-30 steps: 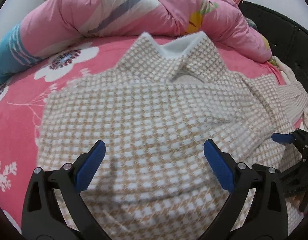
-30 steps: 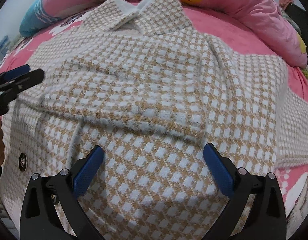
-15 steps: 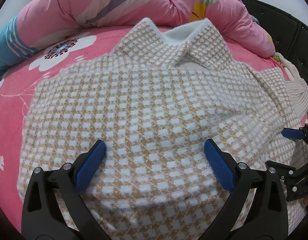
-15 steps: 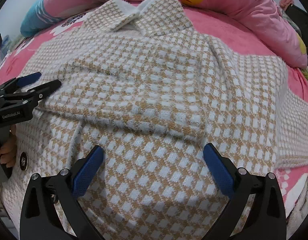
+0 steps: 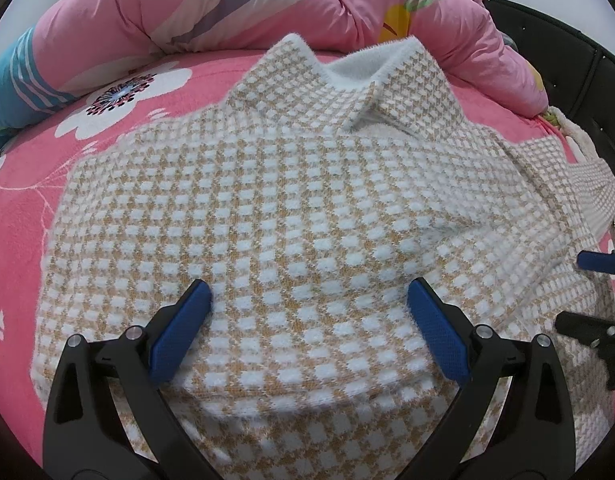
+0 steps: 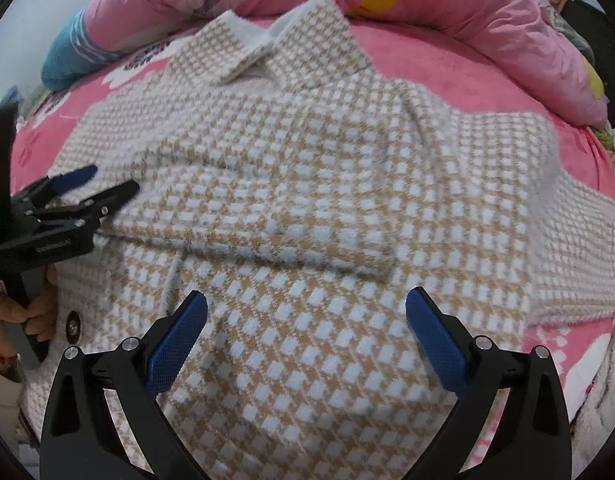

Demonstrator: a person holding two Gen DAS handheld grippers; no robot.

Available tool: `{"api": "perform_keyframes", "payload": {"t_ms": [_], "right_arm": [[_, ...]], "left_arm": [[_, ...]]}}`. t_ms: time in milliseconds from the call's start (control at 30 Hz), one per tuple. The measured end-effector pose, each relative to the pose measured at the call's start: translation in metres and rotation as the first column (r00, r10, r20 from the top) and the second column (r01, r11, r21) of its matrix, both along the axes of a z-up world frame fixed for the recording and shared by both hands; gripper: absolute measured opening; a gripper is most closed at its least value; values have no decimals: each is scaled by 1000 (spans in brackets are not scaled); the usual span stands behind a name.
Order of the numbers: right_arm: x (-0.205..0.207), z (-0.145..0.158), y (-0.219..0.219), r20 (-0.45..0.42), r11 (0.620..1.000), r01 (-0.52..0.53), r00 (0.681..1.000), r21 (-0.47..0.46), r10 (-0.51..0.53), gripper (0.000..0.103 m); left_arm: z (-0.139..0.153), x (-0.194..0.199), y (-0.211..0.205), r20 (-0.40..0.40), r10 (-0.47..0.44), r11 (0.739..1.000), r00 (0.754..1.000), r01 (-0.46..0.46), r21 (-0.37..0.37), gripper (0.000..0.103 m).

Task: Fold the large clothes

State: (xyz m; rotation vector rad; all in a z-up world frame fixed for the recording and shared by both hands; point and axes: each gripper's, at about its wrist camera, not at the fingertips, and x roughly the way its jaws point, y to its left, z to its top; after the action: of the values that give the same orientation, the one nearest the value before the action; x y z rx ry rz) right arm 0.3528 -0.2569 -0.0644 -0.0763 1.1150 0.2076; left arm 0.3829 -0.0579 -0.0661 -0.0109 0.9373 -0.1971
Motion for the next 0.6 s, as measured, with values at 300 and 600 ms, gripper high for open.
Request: {"api": "perform_keyframes", "payload": {"t_ms": [300, 600], "right_arm": [[-9, 29, -28, 71, 997, 56, 996, 45, -59, 97], [-9, 34, -40, 81, 995, 82, 993, 56, -87, 97]], "left_arm": [[0, 0, 0, -1, -1, 1000, 1000, 1, 0, 96], [-1, 0, 1, -1, -1, 1000, 1000, 1, -1, 96]]}}
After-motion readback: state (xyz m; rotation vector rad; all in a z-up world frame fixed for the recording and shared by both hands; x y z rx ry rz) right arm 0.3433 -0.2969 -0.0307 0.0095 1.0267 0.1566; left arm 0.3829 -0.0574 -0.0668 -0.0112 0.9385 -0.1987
